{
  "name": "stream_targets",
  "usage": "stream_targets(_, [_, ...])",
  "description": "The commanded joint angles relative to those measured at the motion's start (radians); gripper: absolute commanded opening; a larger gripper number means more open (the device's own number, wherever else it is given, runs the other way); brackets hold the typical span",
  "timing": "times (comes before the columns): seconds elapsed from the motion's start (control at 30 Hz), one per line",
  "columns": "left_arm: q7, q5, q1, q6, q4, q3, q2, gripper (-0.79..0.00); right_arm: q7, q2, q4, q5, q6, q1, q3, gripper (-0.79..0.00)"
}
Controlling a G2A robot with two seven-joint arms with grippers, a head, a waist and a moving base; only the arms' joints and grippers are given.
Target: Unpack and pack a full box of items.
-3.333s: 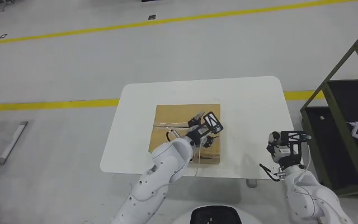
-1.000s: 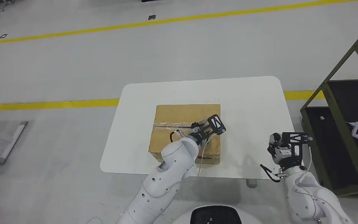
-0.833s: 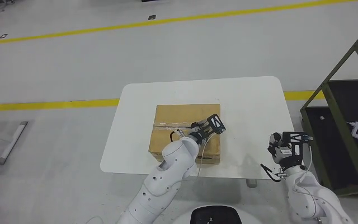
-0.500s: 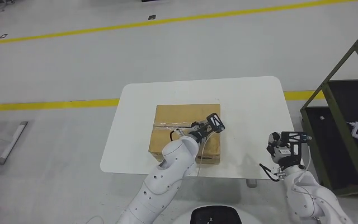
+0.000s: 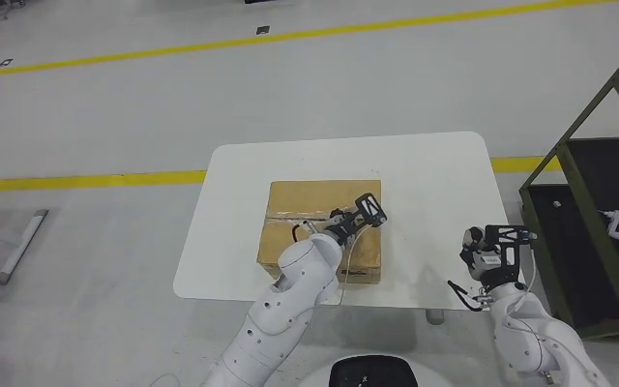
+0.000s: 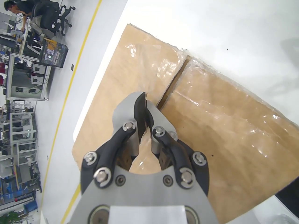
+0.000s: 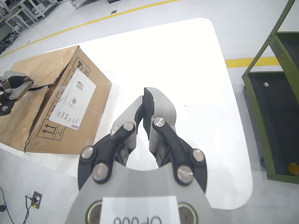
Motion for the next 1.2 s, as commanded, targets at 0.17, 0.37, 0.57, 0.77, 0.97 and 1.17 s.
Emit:
stream_targets(0.17, [-0.002,-0.055,0.027,0.053,-0.104,-0.086,0.005,-0.785,0.006,-0.001,-0.003,0.067,-0.015,0.014,0.000,-0.785])
stream_targets(0.37, [-0.023,-0.068,0.084,0.074,-0.218,-0.197,0.022,-0.785,0.019,0.000,0.004,0.090,-0.029,0.032,-0.007,-0.785])
stream_targets(0.57, [-0.043,-0.064,0.148,0.064,-0.325,-0.318,0.041,-0.785,0.029,0.000,0.005,0.094,-0.031,0.051,-0.030,-0.785])
stream_targets(0.77, [-0.058,-0.016,0.189,0.069,-0.393,-0.459,0.060,-0.785,0.038,0.000,0.008,0.083,-0.029,0.067,-0.053,-0.785])
stream_targets(0.97, [-0.044,0.025,0.224,0.067,-0.388,-0.588,0.078,-0.785,0.047,0.000,0.008,0.075,-0.028,0.079,-0.069,-0.785])
stream_targets(1.17, [-0.036,0.027,0.226,0.126,-0.380,-0.656,0.083,-0.785,0.050,0.001,0.014,0.075,-0.027,0.086,-0.077,-0.785])
